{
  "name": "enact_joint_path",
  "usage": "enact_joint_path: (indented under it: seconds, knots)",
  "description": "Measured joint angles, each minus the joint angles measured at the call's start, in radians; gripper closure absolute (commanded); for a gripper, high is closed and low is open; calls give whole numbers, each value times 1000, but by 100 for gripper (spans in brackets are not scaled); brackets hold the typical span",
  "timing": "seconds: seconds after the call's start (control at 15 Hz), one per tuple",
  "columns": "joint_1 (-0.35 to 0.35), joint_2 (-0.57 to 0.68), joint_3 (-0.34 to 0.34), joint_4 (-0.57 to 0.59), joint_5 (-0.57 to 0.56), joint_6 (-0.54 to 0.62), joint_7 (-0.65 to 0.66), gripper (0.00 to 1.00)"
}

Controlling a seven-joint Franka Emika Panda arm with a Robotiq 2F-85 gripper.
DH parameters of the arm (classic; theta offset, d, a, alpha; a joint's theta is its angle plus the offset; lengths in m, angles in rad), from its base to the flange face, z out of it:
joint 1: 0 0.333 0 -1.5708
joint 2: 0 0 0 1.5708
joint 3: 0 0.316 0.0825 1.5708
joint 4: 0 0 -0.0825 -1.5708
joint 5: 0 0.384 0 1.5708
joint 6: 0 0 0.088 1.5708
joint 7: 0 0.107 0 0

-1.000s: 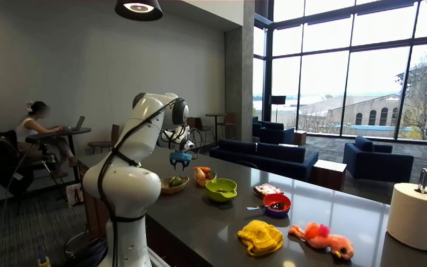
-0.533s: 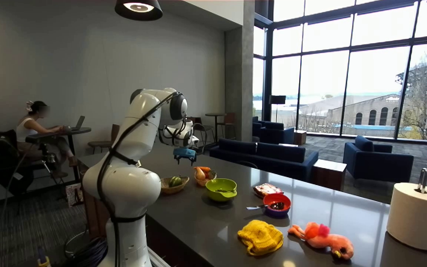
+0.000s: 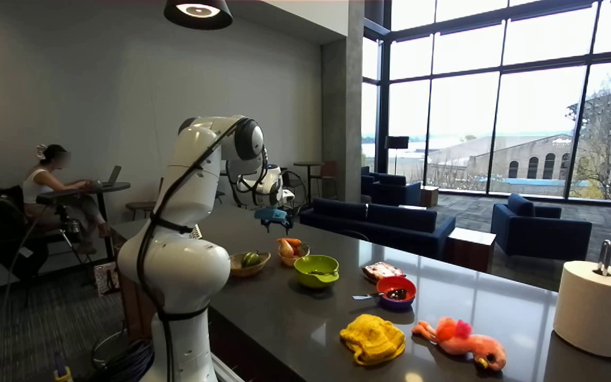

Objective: Take the green pepper out of the weaved basket and put it into the weaved basket right next to it

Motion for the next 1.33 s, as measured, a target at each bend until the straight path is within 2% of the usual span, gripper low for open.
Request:
enact_joint_path:
  seconds: [0.47, 0.93, 1.13, 1.33]
  knots:
    - [2, -108, -103, -127, -102, 7, 180, 0]
    - [-2, -217, -215, -249, -280, 7, 474, 0]
    - [-16, -260, -228, -297, -310, 1, 563, 0]
    - [-38, -310, -218, -350, -297, -18, 578, 0]
